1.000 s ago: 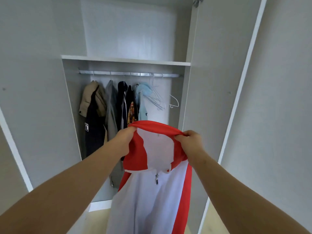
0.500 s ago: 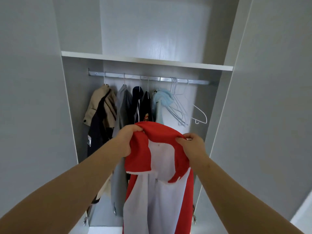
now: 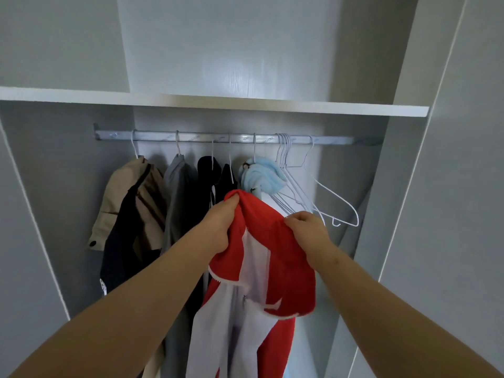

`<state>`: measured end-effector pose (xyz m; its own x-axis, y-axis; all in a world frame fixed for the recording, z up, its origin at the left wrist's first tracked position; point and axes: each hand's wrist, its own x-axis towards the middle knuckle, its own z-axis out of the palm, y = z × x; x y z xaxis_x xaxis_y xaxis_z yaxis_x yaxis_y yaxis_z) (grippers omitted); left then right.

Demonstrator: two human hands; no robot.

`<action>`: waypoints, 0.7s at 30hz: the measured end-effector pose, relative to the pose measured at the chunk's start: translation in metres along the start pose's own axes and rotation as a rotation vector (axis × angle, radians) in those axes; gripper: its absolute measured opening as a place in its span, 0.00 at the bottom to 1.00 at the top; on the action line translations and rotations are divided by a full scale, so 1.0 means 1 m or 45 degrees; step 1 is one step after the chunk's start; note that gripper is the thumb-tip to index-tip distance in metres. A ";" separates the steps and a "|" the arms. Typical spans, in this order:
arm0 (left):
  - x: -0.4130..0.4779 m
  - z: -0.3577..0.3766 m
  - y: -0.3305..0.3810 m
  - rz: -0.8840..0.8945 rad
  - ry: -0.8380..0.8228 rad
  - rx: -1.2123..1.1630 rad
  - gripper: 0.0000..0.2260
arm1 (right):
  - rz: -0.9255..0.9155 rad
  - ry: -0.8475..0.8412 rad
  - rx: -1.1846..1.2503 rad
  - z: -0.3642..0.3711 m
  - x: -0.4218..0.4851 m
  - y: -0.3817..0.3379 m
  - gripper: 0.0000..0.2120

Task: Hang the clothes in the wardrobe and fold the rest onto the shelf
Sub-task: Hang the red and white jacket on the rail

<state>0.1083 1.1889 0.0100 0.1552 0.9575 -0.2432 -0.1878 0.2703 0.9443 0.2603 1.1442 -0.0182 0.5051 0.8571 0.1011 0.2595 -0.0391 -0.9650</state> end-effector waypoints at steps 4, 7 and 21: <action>0.036 0.014 0.006 -0.017 -0.032 0.078 0.16 | -0.079 0.055 -0.128 0.005 0.049 0.000 0.06; 0.063 0.029 0.007 -0.055 -0.058 0.156 0.16 | -0.192 0.054 -0.354 0.007 0.089 0.004 0.06; 0.135 0.084 0.007 -0.091 -0.067 0.078 0.19 | -0.139 -0.318 -0.796 -0.009 0.220 0.050 0.15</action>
<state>0.2097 1.3117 0.0028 0.2171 0.9289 -0.3000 -0.1151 0.3295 0.9371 0.3919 1.3260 -0.0420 0.2634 0.9629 0.0588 0.7628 -0.1706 -0.6237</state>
